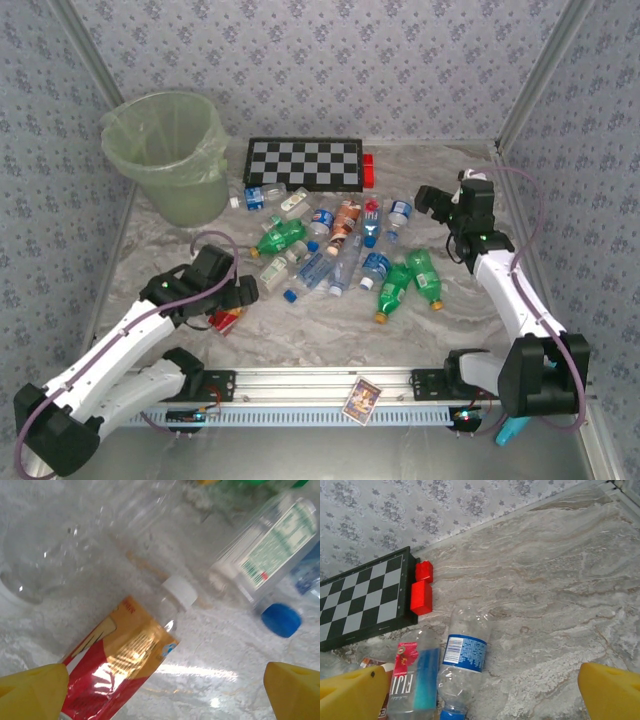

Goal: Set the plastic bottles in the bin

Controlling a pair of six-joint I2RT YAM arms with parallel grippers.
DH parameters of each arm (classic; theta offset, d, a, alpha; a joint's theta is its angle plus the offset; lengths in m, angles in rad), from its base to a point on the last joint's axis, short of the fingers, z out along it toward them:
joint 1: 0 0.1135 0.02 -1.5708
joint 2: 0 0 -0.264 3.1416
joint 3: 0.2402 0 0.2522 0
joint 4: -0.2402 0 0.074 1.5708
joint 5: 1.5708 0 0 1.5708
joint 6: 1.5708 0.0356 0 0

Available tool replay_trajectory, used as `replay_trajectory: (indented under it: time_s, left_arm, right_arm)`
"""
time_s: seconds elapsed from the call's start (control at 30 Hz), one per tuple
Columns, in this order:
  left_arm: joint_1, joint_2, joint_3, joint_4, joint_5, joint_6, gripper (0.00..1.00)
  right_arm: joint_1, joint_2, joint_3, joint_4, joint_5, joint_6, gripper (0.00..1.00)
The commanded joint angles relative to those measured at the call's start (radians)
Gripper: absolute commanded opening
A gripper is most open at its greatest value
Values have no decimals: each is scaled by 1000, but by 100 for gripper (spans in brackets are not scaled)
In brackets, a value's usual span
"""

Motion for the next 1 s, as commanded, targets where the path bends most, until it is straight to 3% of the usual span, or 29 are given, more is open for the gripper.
replay_trajectory:
  time_s: [0.0, 0.37, 0.7, 0.97]
  left_arm:
    - [-16, -21, -43, -44, -23, -66, 100]
    - [-36, 86, -87, 1, -95, -55, 100]
    - [-48, 118, -163, 132, 55, -57, 100]
    - [-55, 149, -154, 136, 22, -75, 99]
  right_arm:
    - [11, 13, 47, -47, -24, -30, 99]
    - [28, 25, 80, -67, -37, -76, 99]
    - [37, 25, 78, -68, -43, -93, 99]
    - [40, 11, 65, -67, -42, -106, 99]
